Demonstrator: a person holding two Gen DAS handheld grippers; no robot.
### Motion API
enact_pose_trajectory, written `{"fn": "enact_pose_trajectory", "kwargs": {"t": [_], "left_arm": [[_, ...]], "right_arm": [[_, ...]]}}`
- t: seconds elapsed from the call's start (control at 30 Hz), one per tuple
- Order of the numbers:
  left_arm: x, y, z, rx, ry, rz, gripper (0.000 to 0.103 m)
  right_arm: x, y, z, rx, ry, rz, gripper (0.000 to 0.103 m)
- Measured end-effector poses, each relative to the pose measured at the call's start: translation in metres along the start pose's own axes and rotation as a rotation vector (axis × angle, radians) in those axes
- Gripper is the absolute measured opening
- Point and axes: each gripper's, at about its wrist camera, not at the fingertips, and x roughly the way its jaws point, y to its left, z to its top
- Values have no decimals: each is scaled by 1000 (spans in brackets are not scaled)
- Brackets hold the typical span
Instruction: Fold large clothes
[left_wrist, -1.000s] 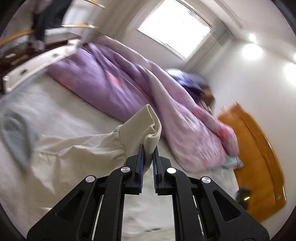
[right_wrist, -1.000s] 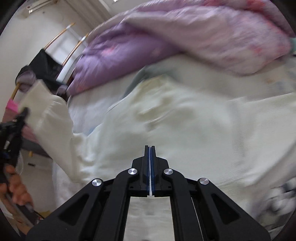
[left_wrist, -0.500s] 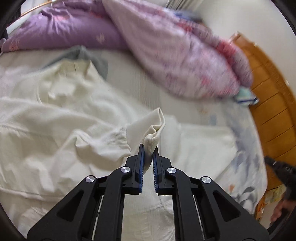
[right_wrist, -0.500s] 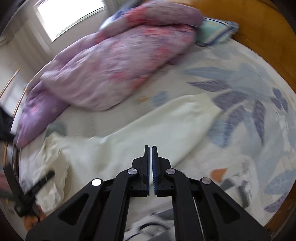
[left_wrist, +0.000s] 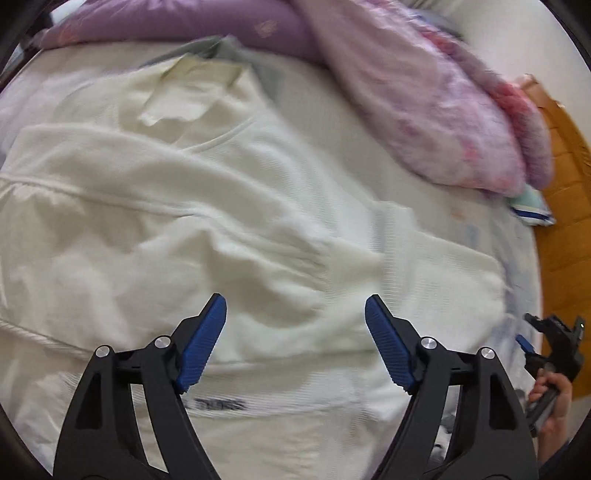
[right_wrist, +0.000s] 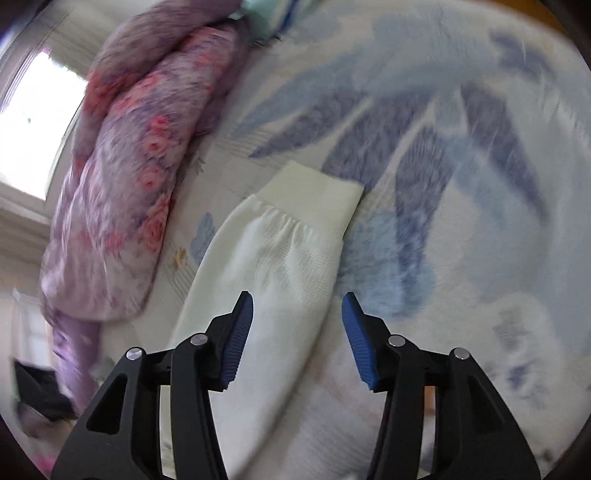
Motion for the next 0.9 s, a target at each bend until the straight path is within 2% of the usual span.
{"fn": "enact_pose_trajectory", "kwargs": {"t": [0.07, 0.17, 0.3, 0.37, 0.43, 0.47, 0.5, 0.53, 0.6, 0.73, 0.83, 0.9], "left_arm": [[12, 11, 2, -12, 35, 32, 68], [30, 17, 4, -3, 73, 63, 66], [49, 18, 0, 69, 123, 120, 60], [56, 16, -2, 114, 133, 142, 59], [58, 11, -5, 175, 134, 172, 58], [59, 10, -7, 201, 135, 185, 58], [60, 10, -7, 210, 135, 189, 58], [61, 11, -8, 216, 138, 190, 58], [62, 13, -7, 221, 141, 188, 58], [61, 14, -7, 220, 136, 184, 58], [62, 15, -5, 214, 136, 168, 58], [58, 21, -3, 205, 135, 133, 60]], "right_arm": [[15, -8, 6, 58, 12, -5, 48], [30, -13, 14, 86, -7, -20, 48], [52, -22, 23, 156, -11, -8, 48], [60, -27, 26, 174, -14, -67, 48], [65, -32, 28, 190, -33, -41, 49], [65, -33, 27, 183, -43, -39, 46], [65, -31, 28, 159, -57, -30, 32], [65, -29, 28, 134, -54, -7, 25], [60, -21, 27, 88, -70, -24, 15], [33, 3, 19, -8, -160, -46, 13], [-2, 27, 2, -74, -239, -15, 13], [-27, 49, -14, -140, -288, 7, 13]]}}
